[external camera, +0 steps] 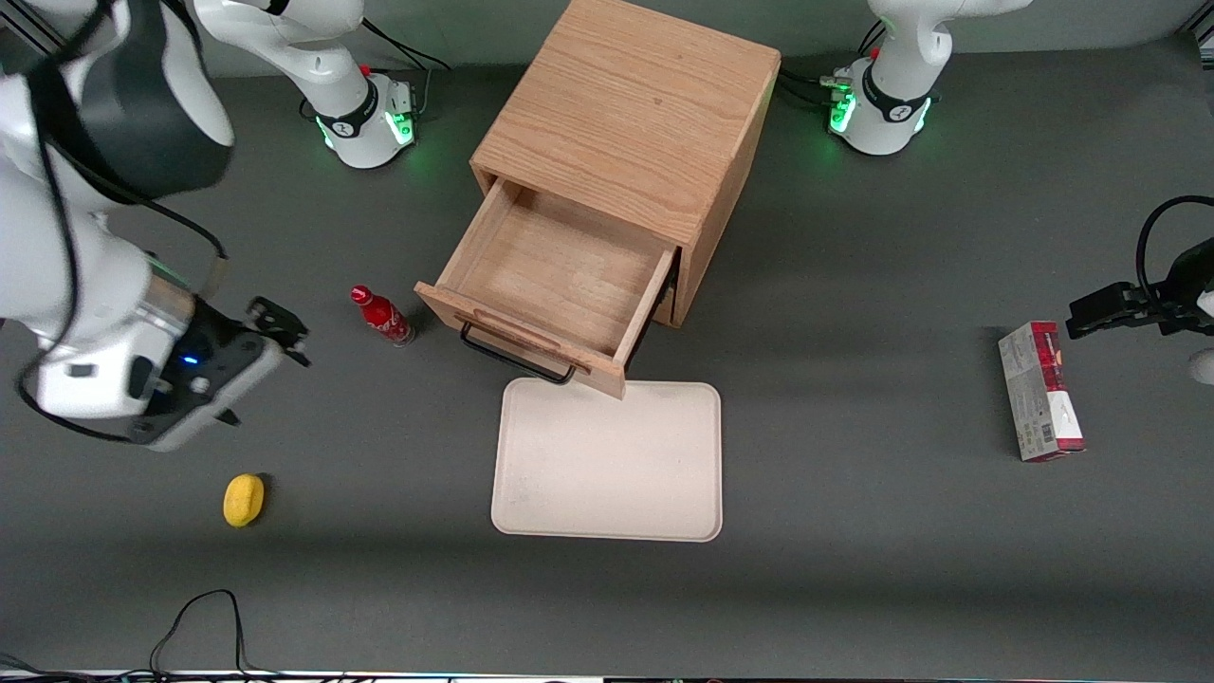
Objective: Open upper drawer
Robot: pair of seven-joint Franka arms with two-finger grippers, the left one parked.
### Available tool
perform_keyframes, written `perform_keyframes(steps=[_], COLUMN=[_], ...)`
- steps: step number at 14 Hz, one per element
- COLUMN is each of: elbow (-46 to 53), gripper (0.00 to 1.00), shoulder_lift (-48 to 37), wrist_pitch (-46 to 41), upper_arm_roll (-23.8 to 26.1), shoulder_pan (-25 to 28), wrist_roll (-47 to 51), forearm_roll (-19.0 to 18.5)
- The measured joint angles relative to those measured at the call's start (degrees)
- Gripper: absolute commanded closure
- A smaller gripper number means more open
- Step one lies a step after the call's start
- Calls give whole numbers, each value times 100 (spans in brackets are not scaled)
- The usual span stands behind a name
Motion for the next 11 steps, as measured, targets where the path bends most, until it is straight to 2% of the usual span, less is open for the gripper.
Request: perform_keyframes(steps=[4, 8, 11], elbow=[-1173, -2168, -2320], gripper=[0, 0, 0], shoulder_lift=[-1191, -2038, -2087], wrist_pitch=[-608, -580, -440], upper_arm_roll=[-515, -989, -1047], shoulder_pan=[-8, -8, -8], wrist_roll=[1632, 1843, 2187], forearm_roll=[63, 394, 453])
